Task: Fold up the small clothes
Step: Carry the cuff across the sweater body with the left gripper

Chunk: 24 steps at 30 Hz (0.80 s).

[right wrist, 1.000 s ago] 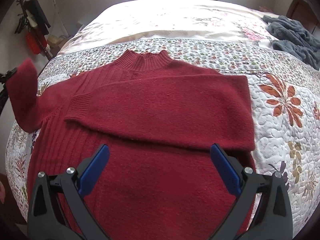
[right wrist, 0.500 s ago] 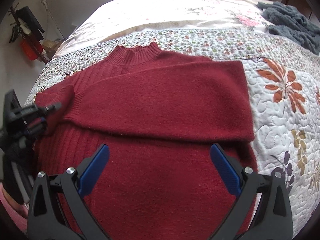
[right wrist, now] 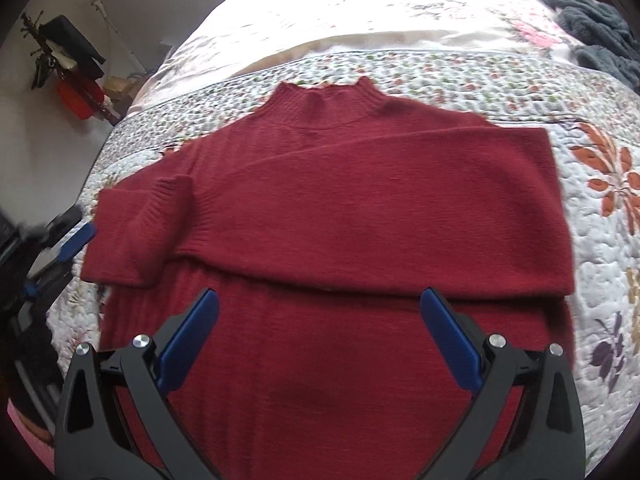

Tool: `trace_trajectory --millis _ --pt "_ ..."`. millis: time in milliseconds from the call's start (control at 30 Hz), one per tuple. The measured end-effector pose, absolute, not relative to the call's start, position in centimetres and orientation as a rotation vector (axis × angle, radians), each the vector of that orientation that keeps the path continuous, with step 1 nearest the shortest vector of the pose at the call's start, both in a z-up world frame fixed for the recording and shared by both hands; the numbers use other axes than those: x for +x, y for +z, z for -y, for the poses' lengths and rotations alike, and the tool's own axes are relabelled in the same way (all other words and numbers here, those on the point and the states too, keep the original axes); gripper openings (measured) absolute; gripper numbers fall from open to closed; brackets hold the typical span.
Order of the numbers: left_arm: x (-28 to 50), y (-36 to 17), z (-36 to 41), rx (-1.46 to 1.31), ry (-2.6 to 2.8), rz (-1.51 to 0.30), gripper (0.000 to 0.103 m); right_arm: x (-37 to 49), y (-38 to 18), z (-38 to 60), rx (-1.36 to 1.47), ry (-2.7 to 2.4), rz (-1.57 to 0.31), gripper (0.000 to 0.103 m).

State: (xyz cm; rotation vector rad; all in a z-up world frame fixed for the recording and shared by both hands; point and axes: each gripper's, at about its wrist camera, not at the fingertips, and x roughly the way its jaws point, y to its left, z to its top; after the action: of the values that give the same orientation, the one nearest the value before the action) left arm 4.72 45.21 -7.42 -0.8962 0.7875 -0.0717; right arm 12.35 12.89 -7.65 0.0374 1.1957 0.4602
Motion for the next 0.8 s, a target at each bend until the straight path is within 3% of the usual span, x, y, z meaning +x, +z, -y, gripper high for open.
trace_trajectory --millis 200,267,333,433,500,600,667,733,800 --pt "8.6 -11.4 -43.9 -0.806 -0.034 -0.940 0.032 12.8 -7.1 -14.5 0.040 0.489 -1.210 0.099" --pt "9.2 -13.4 -43.6 -0.804 -0.019 -0.991 0.020 13.0 -6.9 -15.0 0.039 0.496 -1.212 0.099" --pt "8.8 -14.1 -44.1 -0.812 -0.027 -0.986 0.016 13.4 -6.8 -15.7 0.035 0.507 -1.213 0.099" --pt "7.5 -12.9 -45.3 -0.874 -0.047 -0.938 0.022 14.1 -6.4 -17.3 0.058 0.550 -1.225 0.099" --pt "6.2 -10.9 -46.5 -0.846 -0.017 -0.878 0.037 14.7 -6.5 -19.1 0.078 0.596 -1.246 0.099" --pt "4.6 -8.9 -49.0 -0.798 0.044 -0.831 0.040 15.4 -7.3 -22.2 0.087 0.653 -1.288 0.099" --pt "3.8 -8.2 -50.8 -0.765 0.092 -0.828 0.040 15.8 -8.4 -24.0 0.097 0.672 -1.329 0.095" --pt "3.4 -7.9 -52.0 -0.748 0.124 -0.825 0.040 16.2 -9.8 -25.8 0.126 0.699 -1.382 0.080" --pt "2.7 -7.6 -53.4 -0.755 0.145 -0.814 0.040 16.6 -11.5 -27.4 0.142 0.701 -1.447 0.074"
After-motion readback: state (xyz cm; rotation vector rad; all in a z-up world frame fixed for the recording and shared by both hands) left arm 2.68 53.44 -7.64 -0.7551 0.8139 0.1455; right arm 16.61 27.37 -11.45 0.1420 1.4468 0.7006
